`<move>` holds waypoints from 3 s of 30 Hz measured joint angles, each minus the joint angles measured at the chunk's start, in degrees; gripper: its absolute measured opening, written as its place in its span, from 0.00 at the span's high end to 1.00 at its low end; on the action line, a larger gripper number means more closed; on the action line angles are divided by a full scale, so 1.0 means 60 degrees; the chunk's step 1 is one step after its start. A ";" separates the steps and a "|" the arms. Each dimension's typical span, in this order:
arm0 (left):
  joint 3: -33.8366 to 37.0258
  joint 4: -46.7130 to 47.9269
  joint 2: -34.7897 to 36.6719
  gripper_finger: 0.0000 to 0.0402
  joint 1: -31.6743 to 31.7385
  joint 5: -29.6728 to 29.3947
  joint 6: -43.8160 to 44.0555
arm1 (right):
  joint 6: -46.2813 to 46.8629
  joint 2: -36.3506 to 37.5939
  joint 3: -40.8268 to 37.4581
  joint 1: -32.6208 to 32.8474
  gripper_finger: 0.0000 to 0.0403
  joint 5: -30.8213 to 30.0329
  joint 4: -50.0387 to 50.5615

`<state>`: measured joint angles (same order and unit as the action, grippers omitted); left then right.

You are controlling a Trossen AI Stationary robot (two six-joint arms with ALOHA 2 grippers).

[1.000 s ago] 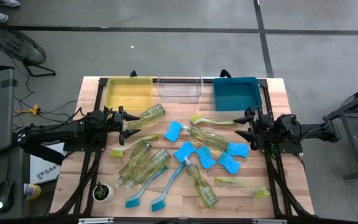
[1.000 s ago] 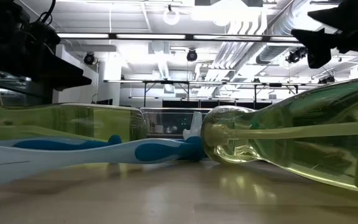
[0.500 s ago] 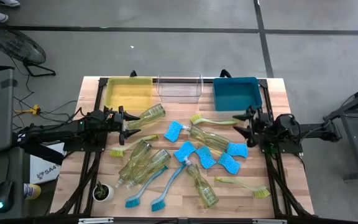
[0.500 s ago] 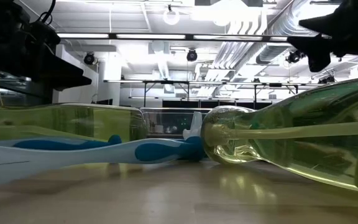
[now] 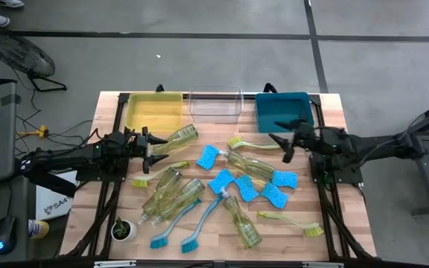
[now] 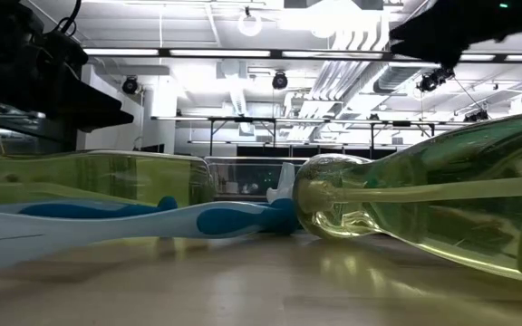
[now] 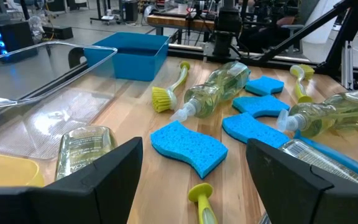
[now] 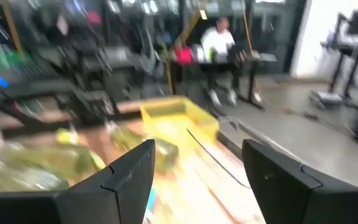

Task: Pick & Place Kitchen Sink Supplies
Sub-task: Put the dish soap into the blue bin

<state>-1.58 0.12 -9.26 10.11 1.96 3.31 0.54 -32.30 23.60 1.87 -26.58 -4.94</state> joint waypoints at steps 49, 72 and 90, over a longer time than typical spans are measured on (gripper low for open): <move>0.0000 0.0000 0.0000 0.30 0.0000 0.0000 0.0000 | 0.1837 -1.0674 0.8351 -0.1497 0.25 0.3936 0.9335; 0.0000 0.0004 0.0000 0.30 -0.0004 -0.0002 -0.0003 | 0.0802 -1.6337 1.6252 -0.1525 0.15 0.4361 1.5399; 0.0000 0.0004 0.0003 0.30 -0.0002 -0.0004 0.0000 | 0.1069 -1.7520 1.7178 -0.1675 0.15 0.3503 1.5829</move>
<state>-1.58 0.14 -9.23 10.10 1.93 3.31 6.95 -137.43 126.67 -8.18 -5.56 90.04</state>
